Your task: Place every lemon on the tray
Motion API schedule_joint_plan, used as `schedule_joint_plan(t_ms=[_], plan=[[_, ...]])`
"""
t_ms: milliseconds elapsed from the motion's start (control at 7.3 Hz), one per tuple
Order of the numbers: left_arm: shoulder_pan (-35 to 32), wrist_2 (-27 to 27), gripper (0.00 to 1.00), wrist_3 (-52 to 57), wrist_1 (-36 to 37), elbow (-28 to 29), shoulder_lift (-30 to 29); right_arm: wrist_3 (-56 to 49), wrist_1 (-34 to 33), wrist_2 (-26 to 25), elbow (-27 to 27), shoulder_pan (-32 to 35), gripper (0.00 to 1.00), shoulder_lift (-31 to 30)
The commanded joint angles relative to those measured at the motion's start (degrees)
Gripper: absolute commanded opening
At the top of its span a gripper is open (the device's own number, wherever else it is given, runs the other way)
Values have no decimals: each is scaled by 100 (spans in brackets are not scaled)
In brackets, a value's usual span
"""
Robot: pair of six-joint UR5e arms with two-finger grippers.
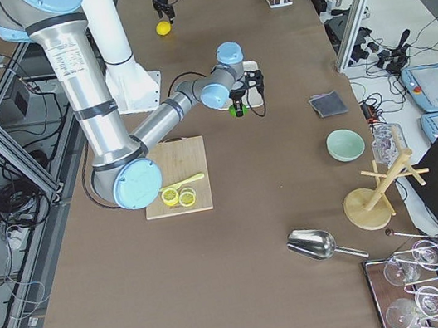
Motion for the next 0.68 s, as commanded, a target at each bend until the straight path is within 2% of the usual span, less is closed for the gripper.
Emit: schedule_joint_plan(t_ms=[0, 274, 548], plan=[[424, 244, 98, -238, 0, 34, -21, 86, -4, -23, -19, -70, 0, 158], [750, 508, 98, -440, -9, 113, -73, 96, -4, -32, -19, -88, 0, 219], [751, 535, 98, -467, -18, 200, -135, 104, -4, -102, -19, -114, 0, 255]])
